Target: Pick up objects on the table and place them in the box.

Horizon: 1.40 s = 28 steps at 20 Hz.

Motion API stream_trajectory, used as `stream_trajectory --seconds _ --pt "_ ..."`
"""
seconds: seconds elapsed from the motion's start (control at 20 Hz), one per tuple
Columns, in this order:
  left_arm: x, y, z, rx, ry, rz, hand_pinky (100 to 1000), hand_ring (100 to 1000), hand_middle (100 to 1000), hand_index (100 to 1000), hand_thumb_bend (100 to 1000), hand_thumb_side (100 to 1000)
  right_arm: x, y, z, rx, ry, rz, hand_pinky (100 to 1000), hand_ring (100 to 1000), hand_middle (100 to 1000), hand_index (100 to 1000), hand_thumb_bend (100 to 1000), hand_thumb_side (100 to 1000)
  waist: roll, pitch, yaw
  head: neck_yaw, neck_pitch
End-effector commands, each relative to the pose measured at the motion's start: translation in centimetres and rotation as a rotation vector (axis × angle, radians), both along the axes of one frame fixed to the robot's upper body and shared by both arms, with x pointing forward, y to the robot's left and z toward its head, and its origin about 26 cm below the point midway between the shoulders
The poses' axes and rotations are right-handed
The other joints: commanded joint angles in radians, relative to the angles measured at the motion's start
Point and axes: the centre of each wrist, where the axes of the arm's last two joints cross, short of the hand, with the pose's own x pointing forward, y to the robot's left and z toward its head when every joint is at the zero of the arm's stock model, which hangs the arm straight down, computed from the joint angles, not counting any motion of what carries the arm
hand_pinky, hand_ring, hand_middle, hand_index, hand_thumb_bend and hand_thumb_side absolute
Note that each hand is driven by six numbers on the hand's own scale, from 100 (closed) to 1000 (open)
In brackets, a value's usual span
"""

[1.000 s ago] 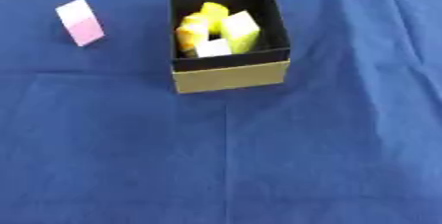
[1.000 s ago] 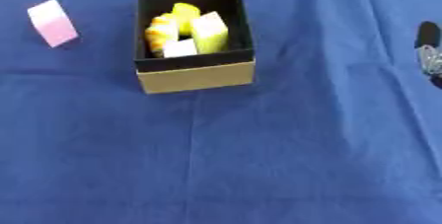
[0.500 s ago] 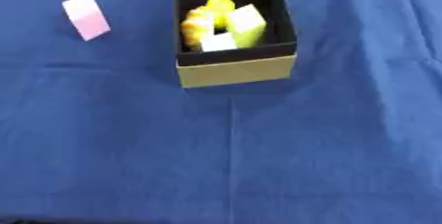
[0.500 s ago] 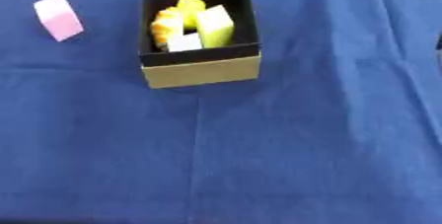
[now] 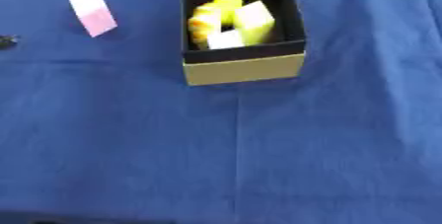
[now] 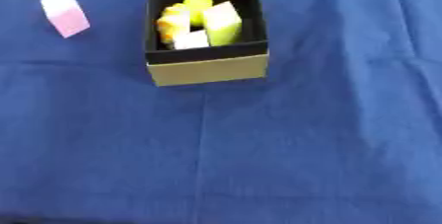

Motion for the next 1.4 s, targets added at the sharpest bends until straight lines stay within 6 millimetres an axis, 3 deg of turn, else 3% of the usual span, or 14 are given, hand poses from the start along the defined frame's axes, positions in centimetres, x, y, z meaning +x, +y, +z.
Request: stream_trajectory --seconds 0.05,0.8,1.4 --pt "0.2 0.4 1.1 0.003 -0.005 0.002 877 808 764 895 559 399 -0.1 0.2 0.8 -0.001 -0.016 0.009 779 816 724 789 100 100 0.003 -0.015 -0.002 0.008 -0.019" --pt "3.3 -3.0 2.3 0.007 0.017 -0.132 877 812 771 883 535 444 0.2 0.8 1.3 0.027 -0.02 0.026 772 808 715 783 100 100 0.026 -0.002 -0.033 0.029 -0.038" --pt "4.6 -2.2 3.7 -0.007 -0.039 -0.086 907 836 798 908 571 390 0.5 1.3 1.6 0.047 -0.036 0.04 764 797 703 770 100 100 0.057 0.032 -0.077 0.065 -0.071"
